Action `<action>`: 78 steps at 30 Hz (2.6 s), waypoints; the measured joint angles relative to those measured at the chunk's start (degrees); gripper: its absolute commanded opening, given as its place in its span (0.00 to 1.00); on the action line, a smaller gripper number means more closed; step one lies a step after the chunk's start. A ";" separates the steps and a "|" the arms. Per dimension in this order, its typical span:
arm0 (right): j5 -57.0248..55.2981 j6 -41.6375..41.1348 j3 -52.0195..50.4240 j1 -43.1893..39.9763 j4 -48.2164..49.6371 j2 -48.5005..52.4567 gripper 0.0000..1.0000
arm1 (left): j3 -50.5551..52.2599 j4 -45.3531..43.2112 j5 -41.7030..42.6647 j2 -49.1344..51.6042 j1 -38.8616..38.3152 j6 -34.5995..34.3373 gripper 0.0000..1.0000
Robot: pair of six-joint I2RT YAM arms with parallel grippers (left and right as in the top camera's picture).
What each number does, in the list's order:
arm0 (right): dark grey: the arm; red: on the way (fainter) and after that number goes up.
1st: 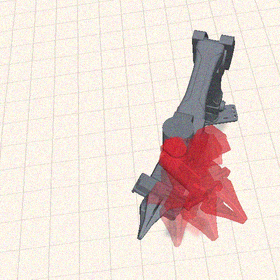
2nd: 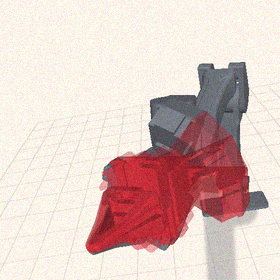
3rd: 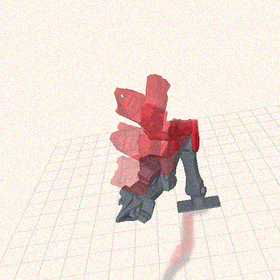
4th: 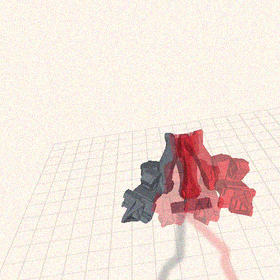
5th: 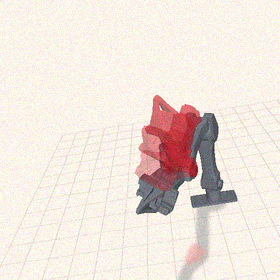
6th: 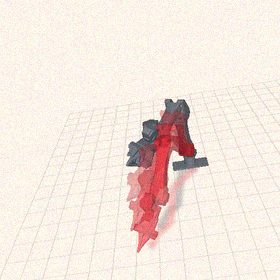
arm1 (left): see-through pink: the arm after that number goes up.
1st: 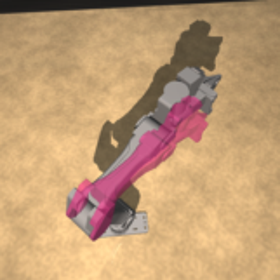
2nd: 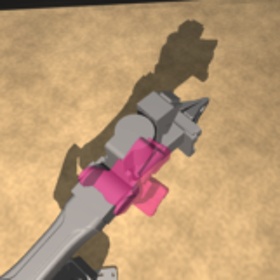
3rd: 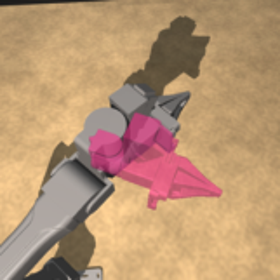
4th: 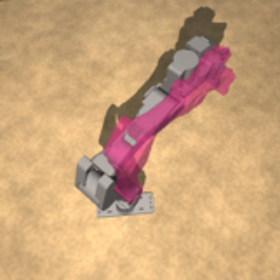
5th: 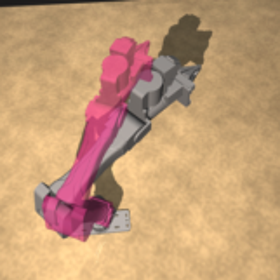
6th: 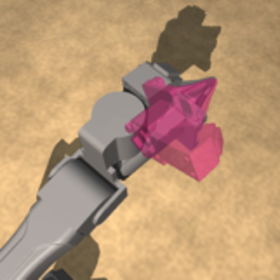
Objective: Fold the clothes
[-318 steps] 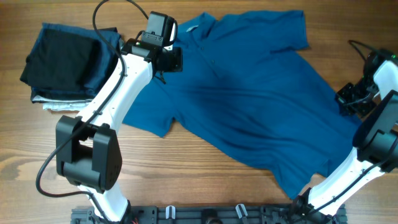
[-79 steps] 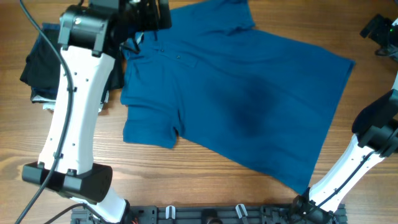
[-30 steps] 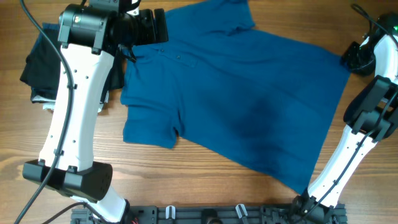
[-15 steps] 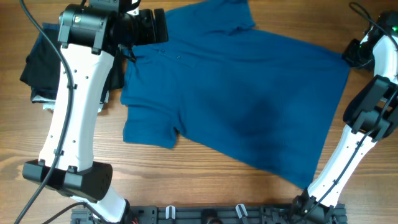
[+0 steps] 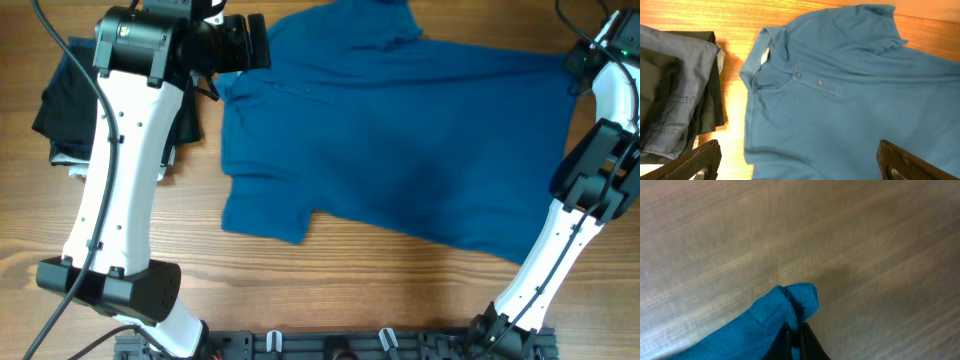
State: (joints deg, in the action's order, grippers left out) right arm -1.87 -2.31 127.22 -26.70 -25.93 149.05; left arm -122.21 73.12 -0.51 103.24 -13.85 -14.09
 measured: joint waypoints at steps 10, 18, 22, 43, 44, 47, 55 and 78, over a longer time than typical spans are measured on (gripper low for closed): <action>-1.44 -2.10 1.29 -0.26 2.47 0.00 0.99 | 0.00 0.02 0.00 0.00 0.00 0.00 1.00; -1.66 -5.62 9.31 -0.59 -17.75 -4.68 0.99 | 0.00 0.02 0.00 0.00 0.00 0.00 1.00; -1.66 -11.98 9.75 -0.79 -33.00 -12.79 0.99 | 0.00 0.04 0.00 0.00 0.00 0.00 1.00; -3.91 -29.11 -11.54 -1.01 -65.26 -56.76 1.00 | 0.00 0.02 0.02 0.00 0.00 0.00 1.00; -4.48 -29.86 -15.50 -1.01 -63.80 -59.08 1.00 | 0.00 0.04 0.02 0.00 0.00 0.00 1.00; -5.79 -31.45 -30.77 -1.01 -55.41 -68.41 0.99 | 0.00 0.02 0.15 0.00 0.00 0.00 1.00; -3.23 -33.07 -62.62 -3.26 -35.98 -70.60 0.68 | 0.00 0.04 0.42 0.00 0.00 0.00 1.00; -1.77 -35.43 -76.04 -17.79 -23.96 -52.26 0.63 | 0.00 0.04 0.42 0.00 0.00 0.00 1.00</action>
State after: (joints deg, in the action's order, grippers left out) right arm -3.64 -37.74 51.18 -44.49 -49.89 96.79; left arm -122.21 73.17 -0.10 103.24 -13.85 -14.09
